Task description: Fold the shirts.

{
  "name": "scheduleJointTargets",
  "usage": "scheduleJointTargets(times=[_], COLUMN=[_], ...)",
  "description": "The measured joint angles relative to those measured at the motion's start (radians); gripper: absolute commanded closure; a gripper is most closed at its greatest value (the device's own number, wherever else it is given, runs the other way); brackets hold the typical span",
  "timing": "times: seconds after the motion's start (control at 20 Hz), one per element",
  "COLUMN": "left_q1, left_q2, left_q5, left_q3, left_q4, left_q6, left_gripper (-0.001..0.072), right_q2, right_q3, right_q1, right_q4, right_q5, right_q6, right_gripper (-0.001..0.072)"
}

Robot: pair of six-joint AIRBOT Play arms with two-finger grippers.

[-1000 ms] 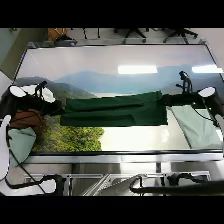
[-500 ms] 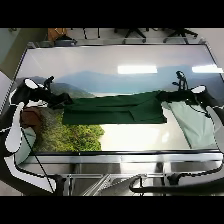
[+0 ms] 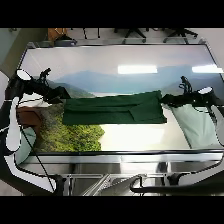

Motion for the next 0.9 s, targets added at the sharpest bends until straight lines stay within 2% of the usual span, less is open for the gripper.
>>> scheduleJointTargets(times=[0.15, 0.2, 0.25, 0.3, 0.35, 0.4, 0.45, 0.5, 0.55, 0.6, 0.9], left_q1=[0.008, 0.008, 0.008, 0.005, 0.002, -0.003, -0.011, -0.021, -0.034, -0.05, -0.228], left_q2=[0.007, 0.01, 0.014, 0.019, 0.023, 0.027, 0.029, 0.031, 0.032, 0.033, 0.014], left_q5=[-0.016, -0.019, -0.024, -0.024, -0.024, -0.024, -0.023, -0.016, -0.005, 0.006, 0.1], left_q3=[0.005, 0.006, 0.007, 0.007, 0.008, 0.008, 0.008, 0.008, 0.008, 0.008, 0.008], left_q4=[0.0, -0.001, -0.003, -0.003, -0.003, -0.007, -0.016, -0.031, -0.045, -0.062, -0.098], left_q6=[-0.008, -0.008, -0.011, -0.011, -0.018, -0.018, -0.018, -0.01, -0.006, -0.002, 0.013], left_gripper=[0.0019, 0.0019, 0.002, 0.0058, 0.0231, 0.0433, 0.0589, 0.0621, 0.0621, 0.0661, 0.0661], right_q2=[-0.038, -0.049, -0.059, -0.068, -0.072, -0.075, -0.078, -0.082, -0.082, -0.082, -0.061], right_q3=[0.003, 0.003, 0.003, 0.002, 0.002, 0.002, 0.001, 0.0, 0.001, 0.001, 0.045], right_q1=[-0.003, -0.002, -0.001, 0.002, 0.006, 0.011, 0.016, 0.021, 0.027, 0.031, 0.037], right_q4=[0.055, 0.074, 0.084, 0.097, 0.106, 0.112, 0.115, 0.116, 0.117, 0.124, 0.171], right_q5=[0.015, 0.021, 0.019, 0.019, 0.023, 0.024, 0.023, 0.025, 0.028, 0.038, 0.138], right_q6=[-0.015, -0.021, -0.03, -0.037, -0.044, -0.052, -0.06, -0.061, -0.071, -0.077, -0.092], right_gripper=[0.0081, 0.0171, 0.0325, 0.0354, 0.0358, 0.0511, 0.0701, 0.0696, 0.0696, 0.0697, 0.0698])
